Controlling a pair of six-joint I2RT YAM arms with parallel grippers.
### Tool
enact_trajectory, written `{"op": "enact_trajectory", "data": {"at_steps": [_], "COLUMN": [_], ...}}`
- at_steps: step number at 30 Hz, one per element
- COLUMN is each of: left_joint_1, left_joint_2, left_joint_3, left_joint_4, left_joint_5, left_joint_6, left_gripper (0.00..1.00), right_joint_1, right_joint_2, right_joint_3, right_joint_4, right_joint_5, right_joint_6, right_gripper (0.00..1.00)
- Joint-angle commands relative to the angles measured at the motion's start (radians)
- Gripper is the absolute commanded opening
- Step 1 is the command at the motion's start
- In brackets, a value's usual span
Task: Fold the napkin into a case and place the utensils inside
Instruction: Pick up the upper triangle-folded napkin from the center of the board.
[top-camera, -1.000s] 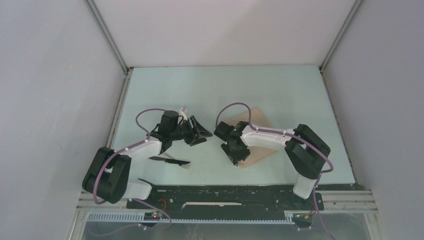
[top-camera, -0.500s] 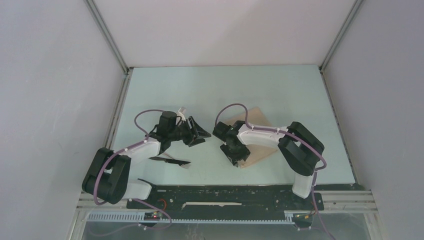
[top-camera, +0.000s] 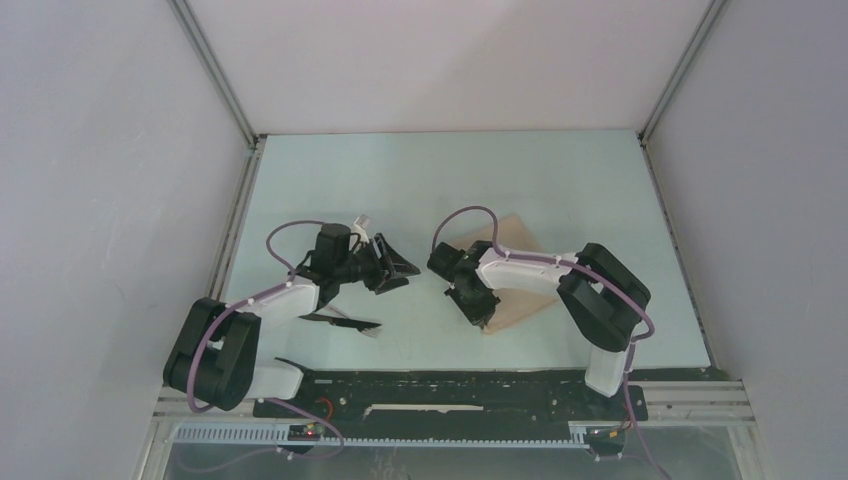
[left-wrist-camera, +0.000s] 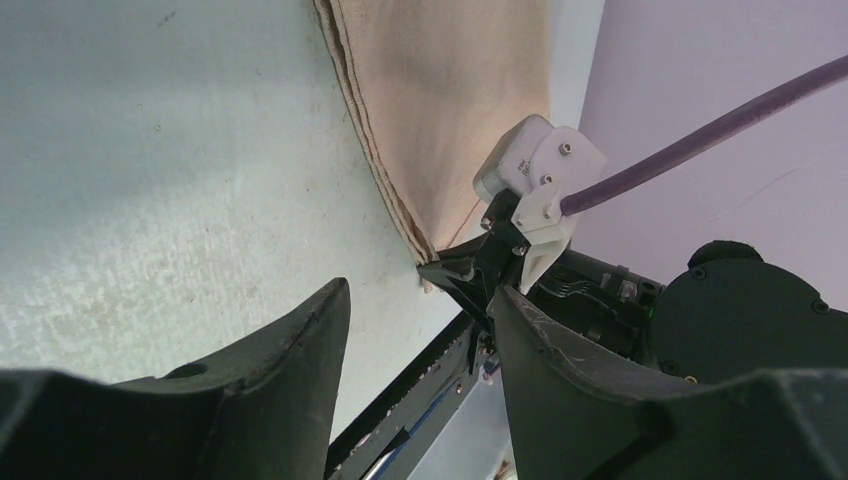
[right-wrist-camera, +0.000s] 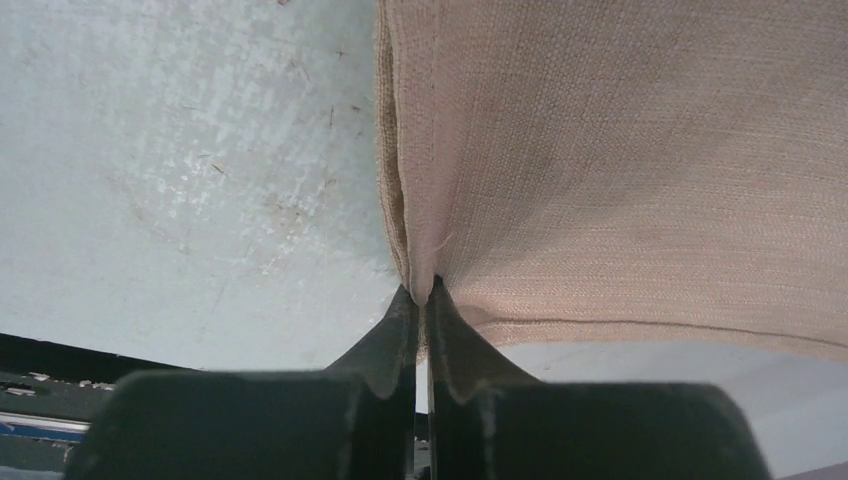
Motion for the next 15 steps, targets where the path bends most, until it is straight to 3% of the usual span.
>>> {"op": "enact_trajectory", "data": {"at_steps": [1,4,9,15], "left_joint_1": [0.008,0.008,0.003,-0.038], "left_joint_2": [-0.013,-0.004,0.033,0.137], "left_joint_3": [0.001,0.001,0.006,0.032], "left_joint_4": [0.031,0.034,0.069,0.163], "left_joint_5": [0.025,0.021,0.028,0.046], "left_joint_6": [0.017,0.015,-0.010,-0.086], "left_gripper": [0.60,0.59,0.60,0.60], "right_joint_1": [-0.003,-0.007,-0.071,-0.152], "right_joint_2": [0.037,-0.024,-0.159,-0.257], "right_joint_3": [-0.073,-0.093,-0.158,-0.228], "right_joint_4": [0.137,0.154,0.220,0.266], "right_joint_5": [0.073,0.043,-0.165,-0.304], "right_joint_6": [-0.004,-0.021,-0.039,-0.013], "right_gripper": [0.00,0.00,0.00,0.00]}}
